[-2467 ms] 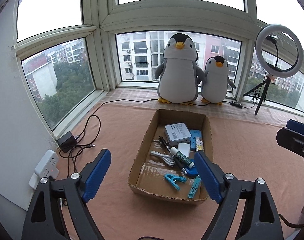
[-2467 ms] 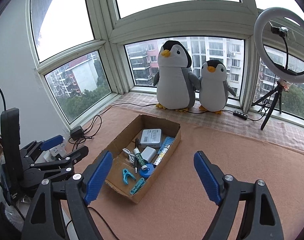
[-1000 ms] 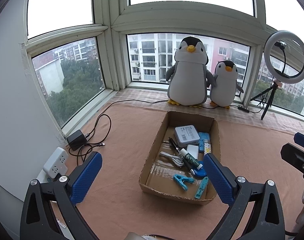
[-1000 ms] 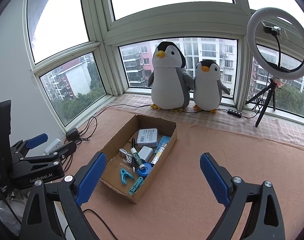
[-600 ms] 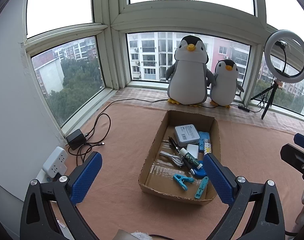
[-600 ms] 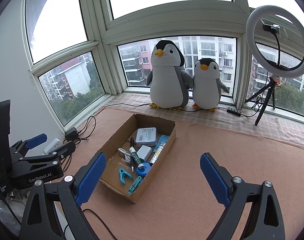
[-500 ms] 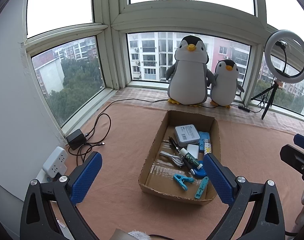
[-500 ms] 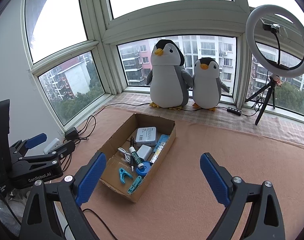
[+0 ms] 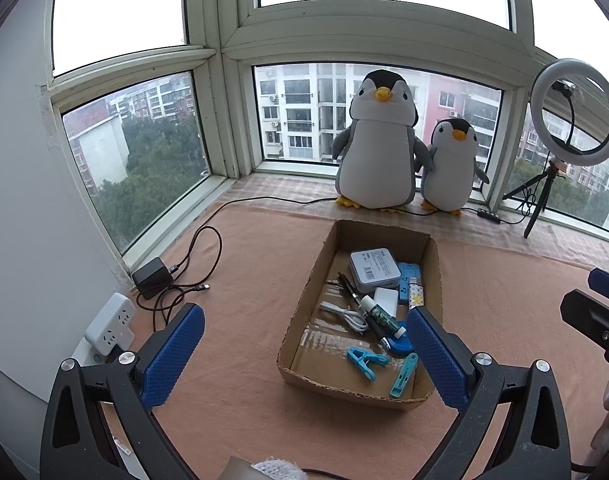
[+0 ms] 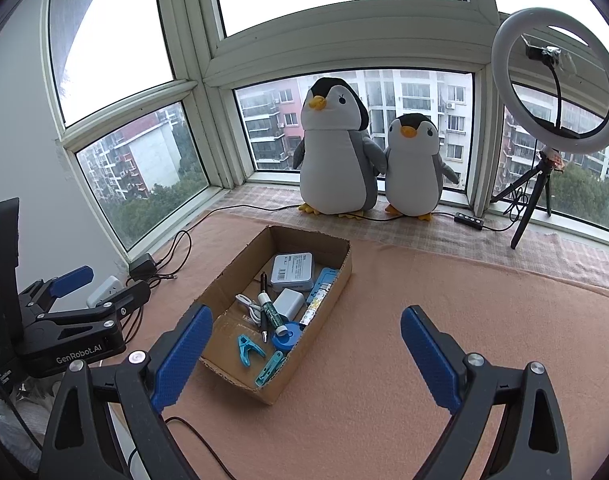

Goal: Organize rigid objects

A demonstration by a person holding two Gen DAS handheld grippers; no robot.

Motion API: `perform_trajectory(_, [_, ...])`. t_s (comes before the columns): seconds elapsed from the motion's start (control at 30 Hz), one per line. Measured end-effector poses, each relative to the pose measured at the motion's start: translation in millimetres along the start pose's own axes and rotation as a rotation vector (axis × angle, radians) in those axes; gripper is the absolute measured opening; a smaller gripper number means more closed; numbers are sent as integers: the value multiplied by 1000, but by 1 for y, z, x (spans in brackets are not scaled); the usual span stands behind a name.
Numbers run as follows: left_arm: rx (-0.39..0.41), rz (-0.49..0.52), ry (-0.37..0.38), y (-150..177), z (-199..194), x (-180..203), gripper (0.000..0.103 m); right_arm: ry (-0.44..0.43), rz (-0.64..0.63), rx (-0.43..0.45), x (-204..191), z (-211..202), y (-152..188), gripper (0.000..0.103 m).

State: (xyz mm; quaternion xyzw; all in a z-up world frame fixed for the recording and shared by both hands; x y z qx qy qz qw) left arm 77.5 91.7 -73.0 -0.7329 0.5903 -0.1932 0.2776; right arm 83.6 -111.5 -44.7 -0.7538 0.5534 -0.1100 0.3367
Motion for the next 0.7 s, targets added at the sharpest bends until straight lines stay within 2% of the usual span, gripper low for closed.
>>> perform_trajectory(0.7, [-7, 12, 4, 2, 1, 3, 102, 1, 3, -4, 0, 2, 3, 93])
Point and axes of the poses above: each gripper's, at about its wrist camera, not at the fingertips, and z roughly the way its jaws point, x to its right, y to its underside, the point moved 10 cm from there along z, roughly the way its jaws point, and after that the axes turned 11 degrees about -x, right-handed, at the moved point
